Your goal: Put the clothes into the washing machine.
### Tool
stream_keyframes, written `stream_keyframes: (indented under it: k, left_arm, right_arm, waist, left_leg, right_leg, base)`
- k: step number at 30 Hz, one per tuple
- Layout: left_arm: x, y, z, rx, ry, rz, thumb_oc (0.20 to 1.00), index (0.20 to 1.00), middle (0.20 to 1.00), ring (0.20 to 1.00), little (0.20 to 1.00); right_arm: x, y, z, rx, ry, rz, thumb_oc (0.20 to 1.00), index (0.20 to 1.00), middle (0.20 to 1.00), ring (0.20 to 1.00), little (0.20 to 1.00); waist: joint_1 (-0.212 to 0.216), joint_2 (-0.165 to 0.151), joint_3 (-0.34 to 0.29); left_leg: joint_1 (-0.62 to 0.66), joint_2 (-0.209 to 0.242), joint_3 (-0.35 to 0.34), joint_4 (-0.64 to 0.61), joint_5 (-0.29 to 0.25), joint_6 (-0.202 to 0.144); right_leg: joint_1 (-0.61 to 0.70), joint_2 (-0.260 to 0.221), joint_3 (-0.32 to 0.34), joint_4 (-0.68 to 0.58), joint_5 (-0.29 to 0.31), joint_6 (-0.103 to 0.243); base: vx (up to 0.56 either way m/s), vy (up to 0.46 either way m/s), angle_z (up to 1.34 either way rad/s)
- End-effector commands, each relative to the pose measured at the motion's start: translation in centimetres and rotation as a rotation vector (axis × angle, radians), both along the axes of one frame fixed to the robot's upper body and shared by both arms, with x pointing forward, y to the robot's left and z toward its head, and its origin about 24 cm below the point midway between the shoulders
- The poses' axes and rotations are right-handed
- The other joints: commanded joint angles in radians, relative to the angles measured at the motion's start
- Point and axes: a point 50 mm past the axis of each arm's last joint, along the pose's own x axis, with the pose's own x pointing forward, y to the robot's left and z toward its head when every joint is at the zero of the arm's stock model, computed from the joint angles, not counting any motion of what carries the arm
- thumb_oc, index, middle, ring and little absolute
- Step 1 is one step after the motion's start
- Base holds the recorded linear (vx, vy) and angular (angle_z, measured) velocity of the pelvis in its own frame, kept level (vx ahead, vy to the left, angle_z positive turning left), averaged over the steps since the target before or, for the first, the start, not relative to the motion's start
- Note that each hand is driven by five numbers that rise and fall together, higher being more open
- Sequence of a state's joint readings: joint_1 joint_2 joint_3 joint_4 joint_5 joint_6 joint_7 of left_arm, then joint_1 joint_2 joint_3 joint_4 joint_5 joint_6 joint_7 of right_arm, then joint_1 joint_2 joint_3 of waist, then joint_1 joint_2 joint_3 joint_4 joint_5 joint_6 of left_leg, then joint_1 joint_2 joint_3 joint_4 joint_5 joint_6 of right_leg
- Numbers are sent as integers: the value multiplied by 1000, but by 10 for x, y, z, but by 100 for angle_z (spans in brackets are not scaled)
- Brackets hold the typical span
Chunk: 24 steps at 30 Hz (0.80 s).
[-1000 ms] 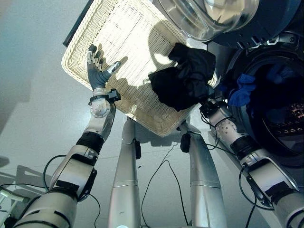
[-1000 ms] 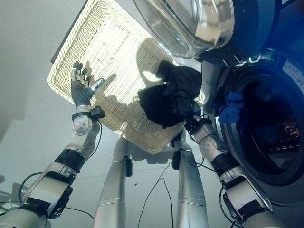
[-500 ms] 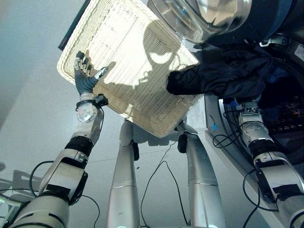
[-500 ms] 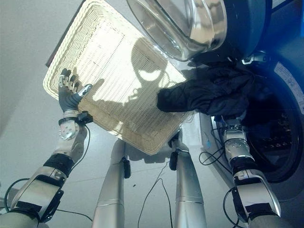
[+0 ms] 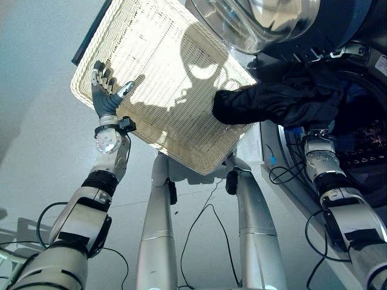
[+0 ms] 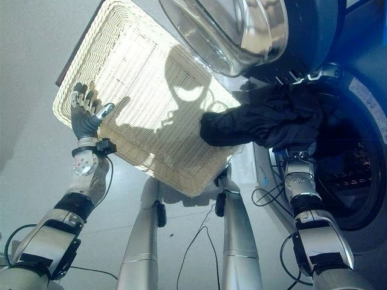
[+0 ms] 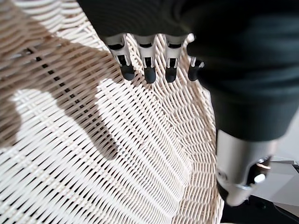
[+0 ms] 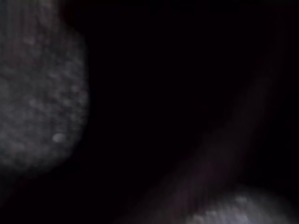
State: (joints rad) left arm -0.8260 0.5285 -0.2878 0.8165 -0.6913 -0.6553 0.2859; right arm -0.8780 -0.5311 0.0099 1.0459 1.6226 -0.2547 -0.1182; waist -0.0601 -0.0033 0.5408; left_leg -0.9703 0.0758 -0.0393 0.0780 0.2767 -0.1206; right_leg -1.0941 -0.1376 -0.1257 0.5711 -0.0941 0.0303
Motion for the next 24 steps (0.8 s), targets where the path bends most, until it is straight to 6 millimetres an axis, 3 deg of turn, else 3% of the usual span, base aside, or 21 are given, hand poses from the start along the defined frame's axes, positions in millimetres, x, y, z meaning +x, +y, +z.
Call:
stream_keyframes:
  k: [1,2,3,5,6,9,11,14,15,16,17,18,22,24]
  left_arm:
    - [1,1,22,-26,-93,21,1000,1000,1000,1000,1000]
    - [1,1,22,-26,-93,21,1000,1000,1000,1000,1000]
    - [-4,6,14,-8,-82,29,1000,1000,1000,1000,1000]
    - [-7,6,13,-2,-86,34,1000,1000,1000,1000,1000]
    - [-10,9,14,1,-94,43,1000,1000,1000,1000,1000]
    - [-15,20,13,6,-89,62,1000,1000,1000,1000,1000]
    - [-17,29,14,12,-83,73,1000,1000,1000,1000,1000]
    - [-18,42,21,23,-77,87,1000,1000,1000,1000,1000]
    - [-19,45,22,24,-72,89,1000,1000,1000,1000,1000]
    - [-19,49,24,31,-68,88,1000,1000,1000,1000,1000]
    - [-18,51,28,32,-74,89,1000,1000,1000,1000,1000]
    - [-18,53,32,36,-74,88,1000,1000,1000,1000,1000]
    - [-16,54,35,52,-67,78,1000,1000,1000,1000,1000]
    - [-14,50,34,61,-59,68,1000,1000,1000,1000,1000]
  right_arm:
    - [-44,-81,17,19,198,-399,200,200,200,200,200]
    - [-44,-81,17,19,198,-399,200,200,200,200,200]
    - [-73,-116,45,76,276,-681,200,200,200,200,200]
    - [-85,-125,63,91,279,-802,200,200,200,200,200]
    - [-97,-133,85,101,249,-908,200,200,200,200,200]
    - [-125,-146,119,83,237,-1110,200,200,200,200,200]
    - [-149,-158,132,95,244,-1246,200,200,200,200,200]
    - [-182,-179,131,70,265,-1355,200,200,200,200,200]
    - [-186,-182,130,60,279,-1356,263,263,263,263,263]
    - [-192,-188,126,62,293,-1352,429,429,429,429,429]
    - [-193,-190,126,64,297,-1340,834,834,834,834,834]
    - [-195,-193,123,57,311,-1318,1000,1000,1000,1000,1000]
    - [-193,-198,111,5,415,-1244,1000,1000,1000,1000,1000]
    - [-180,-194,103,-47,498,-1168,1000,1000,1000,1000,1000]
  waist:
    - [17,-13,-21]
    - [17,-13,-21]
    - [24,-21,-21]
    - [25,-28,-21]
    - [23,-37,-21]
    - [14,-58,-21]
    - [5,-73,-21]
    - [-8,-97,-21]
    - [-8,-101,-21]
    - [-6,-107,-21]
    - [-8,-110,-21]
    - [-8,-113,-21]
    - [-2,-113,-21]
    - [8,-105,-21]
  left_leg:
    - [-13,-31,70,135,-144,-14]
    - [-13,-31,70,135,-144,-14]
    - [2,-24,60,143,-161,-14]
    - [2,-26,54,138,-162,-13]
    - [-5,-26,52,128,-149,-11]
    - [16,-20,46,122,-163,-10]
    - [25,-12,45,119,-163,-9]
    - [28,-9,44,122,-155,-7]
    - [38,-7,42,125,-165,-6]
    - [43,-6,40,128,-169,-5]
    - [34,-7,41,128,-159,-4]
    - [34,-8,39,129,-159,-4]
    - [36,-14,35,128,-159,-1]
    - [40,-22,27,133,-170,1]
  right_leg:
    - [78,41,-17,-362,303,124]
    - [78,41,-17,-362,303,124]
    - [105,45,-24,-363,294,127]
    - [109,48,-26,-373,298,127]
    - [106,49,-29,-382,310,125]
    - [127,58,-27,-387,301,126]
    - [141,62,-28,-389,299,126]
    - [150,68,-30,-390,304,122]
    - [160,70,-30,-387,296,123]
    - [167,71,-31,-387,293,123]
    - [160,69,-32,-390,302,121]
    - [162,68,-33,-391,303,121]
    - [165,64,-37,-397,309,122]
    - [169,61,-37,-399,304,125]
  base:
    - [0,0,0]
    - [-10,-79,-8]
    - [-1,-92,-9]
    - [-19,-87,-13]
    - [-21,-54,-8]
    - [-15,-30,-6]
    - [-25,-39,-5]
    - [-9,-41,-3]
    - [1,-42,-1]
    - [-3,-33,-1]
    - [-10,-39,0]
    - [-8,-35,0]
    - [14,-39,0]
    - [18,-16,1]
